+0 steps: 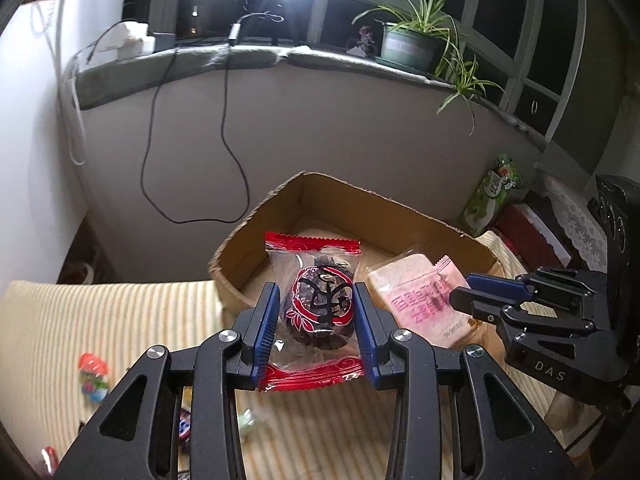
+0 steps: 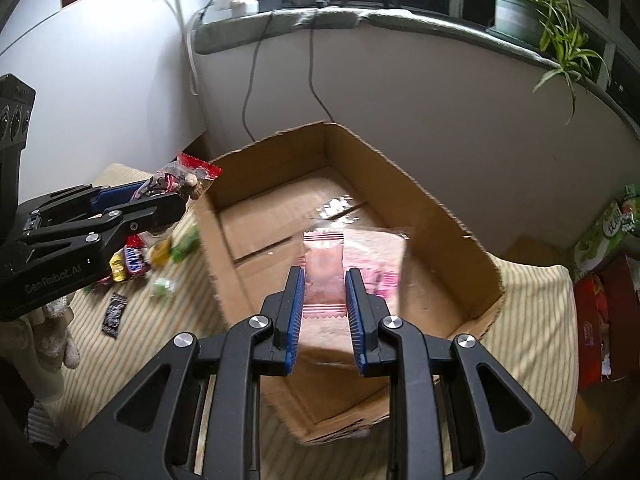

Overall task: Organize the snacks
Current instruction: 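Carry both snacks into the box and open both tools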

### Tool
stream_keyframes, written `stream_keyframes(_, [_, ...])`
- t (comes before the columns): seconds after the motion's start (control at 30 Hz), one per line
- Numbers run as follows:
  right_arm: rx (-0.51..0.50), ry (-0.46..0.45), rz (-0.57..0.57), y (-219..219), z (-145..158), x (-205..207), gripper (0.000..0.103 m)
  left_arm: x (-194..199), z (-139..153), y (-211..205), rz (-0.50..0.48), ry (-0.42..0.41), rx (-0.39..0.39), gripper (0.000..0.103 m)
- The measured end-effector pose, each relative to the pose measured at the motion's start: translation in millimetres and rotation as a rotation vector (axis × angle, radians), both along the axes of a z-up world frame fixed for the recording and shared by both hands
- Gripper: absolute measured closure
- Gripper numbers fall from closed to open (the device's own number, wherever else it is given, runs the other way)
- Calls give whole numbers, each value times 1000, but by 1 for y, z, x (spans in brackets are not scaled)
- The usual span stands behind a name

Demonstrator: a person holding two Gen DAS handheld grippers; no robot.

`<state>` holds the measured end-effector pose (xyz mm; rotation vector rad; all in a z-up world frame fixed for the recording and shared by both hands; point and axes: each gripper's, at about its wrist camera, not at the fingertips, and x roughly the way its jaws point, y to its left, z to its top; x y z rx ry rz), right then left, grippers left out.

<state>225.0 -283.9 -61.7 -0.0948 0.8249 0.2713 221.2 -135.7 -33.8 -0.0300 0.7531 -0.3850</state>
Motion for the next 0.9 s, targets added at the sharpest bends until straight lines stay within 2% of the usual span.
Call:
stream_keyframes(0.47, [-11, 32, -83, -34, -12, 12, 81, 20, -11, -26, -30, 28, 19, 68])
stream_keyframes(0.8, [-19, 39, -90, -35, -17, 15, 81, 23, -11, -34, -51, 30, 19, 67])
stream_keyframes(0.9, [-19, 40, -92, -35, -17, 16, 81, 23, -10, -37, -55, 27, 19, 60])
